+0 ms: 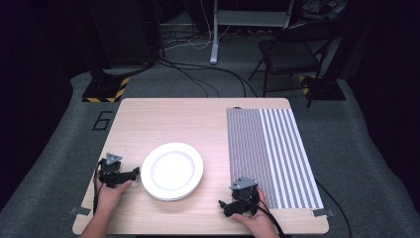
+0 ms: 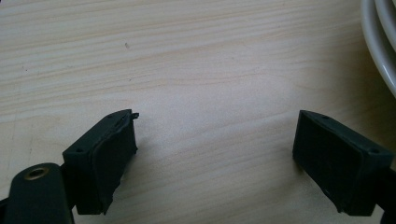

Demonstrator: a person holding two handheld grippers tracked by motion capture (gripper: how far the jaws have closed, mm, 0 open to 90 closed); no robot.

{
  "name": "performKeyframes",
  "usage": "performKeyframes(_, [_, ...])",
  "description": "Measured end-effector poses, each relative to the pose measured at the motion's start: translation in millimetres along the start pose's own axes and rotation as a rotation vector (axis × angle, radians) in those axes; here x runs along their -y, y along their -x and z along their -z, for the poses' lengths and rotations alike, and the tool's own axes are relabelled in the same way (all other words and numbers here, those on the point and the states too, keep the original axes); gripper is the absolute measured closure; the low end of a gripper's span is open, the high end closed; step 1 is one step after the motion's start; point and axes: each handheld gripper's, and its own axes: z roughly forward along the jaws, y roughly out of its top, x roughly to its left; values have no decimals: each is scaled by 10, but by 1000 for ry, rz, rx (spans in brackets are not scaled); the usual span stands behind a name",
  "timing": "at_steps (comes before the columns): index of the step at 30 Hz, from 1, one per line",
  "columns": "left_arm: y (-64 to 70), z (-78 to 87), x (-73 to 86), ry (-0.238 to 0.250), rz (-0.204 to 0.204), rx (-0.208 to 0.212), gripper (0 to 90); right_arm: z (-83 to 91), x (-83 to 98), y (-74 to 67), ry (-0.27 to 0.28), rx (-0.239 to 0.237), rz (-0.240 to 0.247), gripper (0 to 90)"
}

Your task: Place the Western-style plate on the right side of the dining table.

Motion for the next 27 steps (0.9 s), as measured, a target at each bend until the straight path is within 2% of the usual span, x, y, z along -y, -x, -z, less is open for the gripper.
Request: performKeyframes(27, [-14,10,6,10,1,-6,160,1,0,0,0,0,-1,0])
